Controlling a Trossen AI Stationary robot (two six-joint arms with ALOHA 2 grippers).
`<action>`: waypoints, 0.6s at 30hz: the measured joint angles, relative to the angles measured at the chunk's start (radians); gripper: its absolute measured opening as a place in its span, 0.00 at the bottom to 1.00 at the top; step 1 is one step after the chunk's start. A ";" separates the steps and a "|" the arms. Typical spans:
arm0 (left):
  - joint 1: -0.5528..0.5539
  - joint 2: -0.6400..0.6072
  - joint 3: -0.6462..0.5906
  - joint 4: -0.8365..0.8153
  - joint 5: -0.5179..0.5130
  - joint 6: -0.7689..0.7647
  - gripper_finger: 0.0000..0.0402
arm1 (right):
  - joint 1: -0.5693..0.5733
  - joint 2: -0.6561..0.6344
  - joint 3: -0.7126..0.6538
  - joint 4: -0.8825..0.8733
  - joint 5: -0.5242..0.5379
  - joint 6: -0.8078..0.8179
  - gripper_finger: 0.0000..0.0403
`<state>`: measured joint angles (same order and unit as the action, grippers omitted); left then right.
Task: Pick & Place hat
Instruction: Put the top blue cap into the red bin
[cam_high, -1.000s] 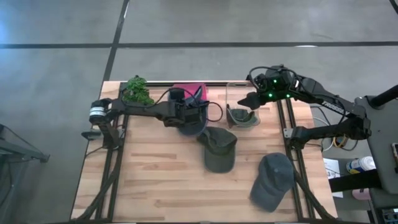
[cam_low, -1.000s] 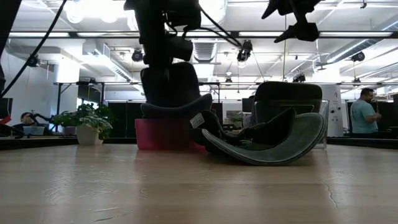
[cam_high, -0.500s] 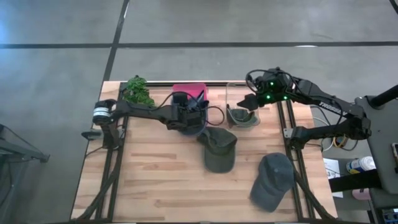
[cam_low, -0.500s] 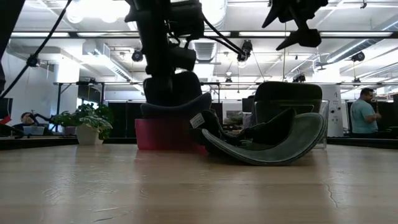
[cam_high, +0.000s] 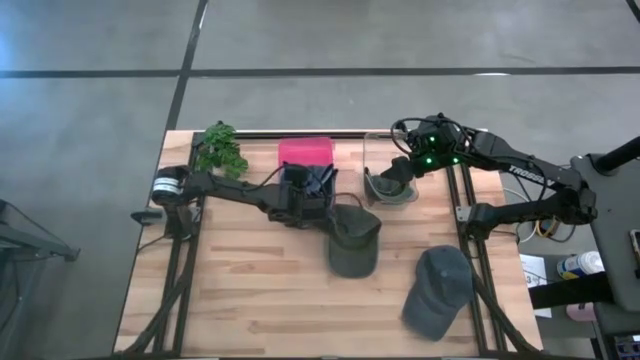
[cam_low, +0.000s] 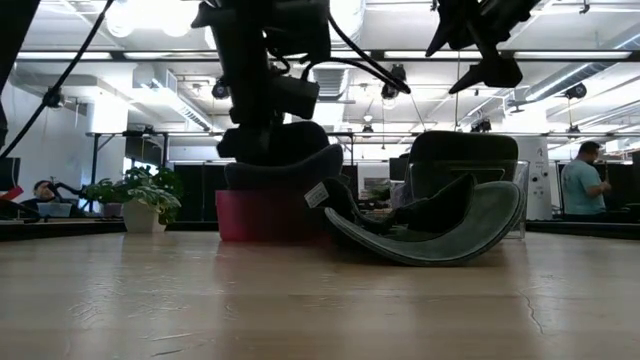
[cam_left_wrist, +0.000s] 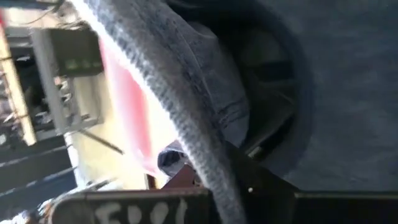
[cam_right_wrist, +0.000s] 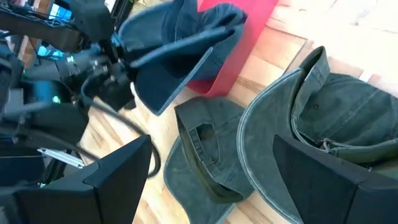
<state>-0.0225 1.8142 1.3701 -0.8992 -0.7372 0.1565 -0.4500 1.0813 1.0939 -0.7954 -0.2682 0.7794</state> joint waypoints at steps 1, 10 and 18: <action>-0.008 0.000 0.000 -0.002 0.010 0.000 0.03 | 0.000 0.000 -0.002 0.008 -0.002 0.000 0.82; -0.038 0.000 0.038 -0.070 0.103 -0.014 0.22 | 0.000 0.000 -0.003 0.053 -0.005 -0.002 0.82; -0.043 0.000 0.105 -0.151 0.116 -0.032 0.27 | 0.000 0.000 -0.004 0.053 -0.028 -0.005 0.82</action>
<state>-0.0659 1.8141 1.4749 -1.0498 -0.6207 0.1247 -0.4500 1.0809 1.0901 -0.7422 -0.2958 0.7739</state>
